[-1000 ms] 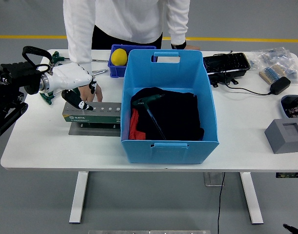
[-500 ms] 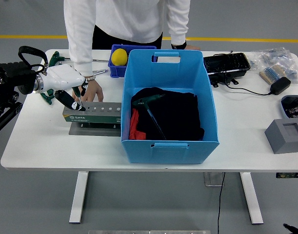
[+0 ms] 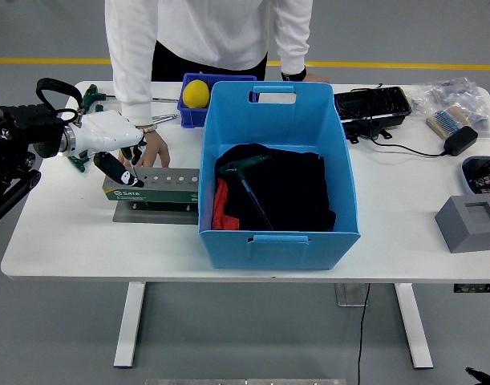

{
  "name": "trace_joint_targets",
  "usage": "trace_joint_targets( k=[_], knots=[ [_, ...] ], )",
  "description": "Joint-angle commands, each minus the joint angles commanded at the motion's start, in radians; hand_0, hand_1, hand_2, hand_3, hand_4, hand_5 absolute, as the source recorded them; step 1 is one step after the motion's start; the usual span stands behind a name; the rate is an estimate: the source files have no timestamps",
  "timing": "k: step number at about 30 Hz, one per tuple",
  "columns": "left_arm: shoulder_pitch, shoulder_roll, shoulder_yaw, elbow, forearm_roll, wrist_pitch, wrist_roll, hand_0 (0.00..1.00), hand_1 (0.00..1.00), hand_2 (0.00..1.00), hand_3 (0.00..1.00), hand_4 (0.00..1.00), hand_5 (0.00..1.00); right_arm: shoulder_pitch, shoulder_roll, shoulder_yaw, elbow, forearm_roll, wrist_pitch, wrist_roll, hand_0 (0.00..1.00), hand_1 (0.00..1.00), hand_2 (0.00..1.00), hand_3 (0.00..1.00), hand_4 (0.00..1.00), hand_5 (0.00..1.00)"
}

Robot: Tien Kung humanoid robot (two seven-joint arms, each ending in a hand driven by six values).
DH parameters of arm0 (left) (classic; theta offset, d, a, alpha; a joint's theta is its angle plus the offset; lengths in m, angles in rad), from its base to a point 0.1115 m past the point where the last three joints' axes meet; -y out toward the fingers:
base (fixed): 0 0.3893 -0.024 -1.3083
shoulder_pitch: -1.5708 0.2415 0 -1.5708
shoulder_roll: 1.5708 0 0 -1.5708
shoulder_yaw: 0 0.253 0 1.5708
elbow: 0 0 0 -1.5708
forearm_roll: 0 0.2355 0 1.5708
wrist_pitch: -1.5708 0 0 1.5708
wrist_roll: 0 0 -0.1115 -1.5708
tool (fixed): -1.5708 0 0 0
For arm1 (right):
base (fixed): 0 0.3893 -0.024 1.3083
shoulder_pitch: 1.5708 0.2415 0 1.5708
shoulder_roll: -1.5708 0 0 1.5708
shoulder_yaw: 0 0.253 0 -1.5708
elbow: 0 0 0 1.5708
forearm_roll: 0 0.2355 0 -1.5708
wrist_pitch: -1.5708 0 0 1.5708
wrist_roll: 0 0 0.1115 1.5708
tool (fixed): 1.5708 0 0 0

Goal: Lift tool from toolbox,place it in box,lift tool from toolbox,place it in box

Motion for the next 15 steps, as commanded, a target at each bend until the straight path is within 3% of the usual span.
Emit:
trace_joint_targets(
  k=[8, 9, 14, 15],
  knots=[
    [-0.020, -0.006, 0.053, 0.038, 0.006, 0.032, -0.005, 0.643, 0.582, 0.518, 0.383, 0.868, 0.693, -0.002, 0.001, 0.002, 0.000, -0.002, 0.000, -0.001, 0.617, 0.596, 0.668, 0.540, 0.776, 0.660],
    [-0.022, -0.007, 0.059, 0.040, 0.005, 0.035, -0.005, 0.643, 0.525, 0.460, 0.350, 0.870, 0.697, -0.003, 0.001, 0.002, 0.000, -0.003, 0.000, -0.001, 0.616, 0.596, 0.668, 0.540, 0.776, 0.660],
    [-0.035, -0.012, 0.108, 0.048, -0.007, 0.062, -0.016, 0.643, 0.525, 0.460, 0.350, 0.870, 0.697, -0.005, 0.001, 0.006, 0.001, -0.011, 0.001, -0.003, 0.616, 0.596, 0.668, 0.540, 0.776, 0.660],
    [-0.037, -0.012, 0.115, 0.048, -0.009, 0.067, -0.019, 0.645, 0.454, 0.369, 0.300, 0.871, 0.701, -0.005, 0.002, 0.007, 0.001, -0.012, 0.001, -0.003, 0.616, 0.596, 0.668, 0.539, 0.775, 0.660]
  ],
)
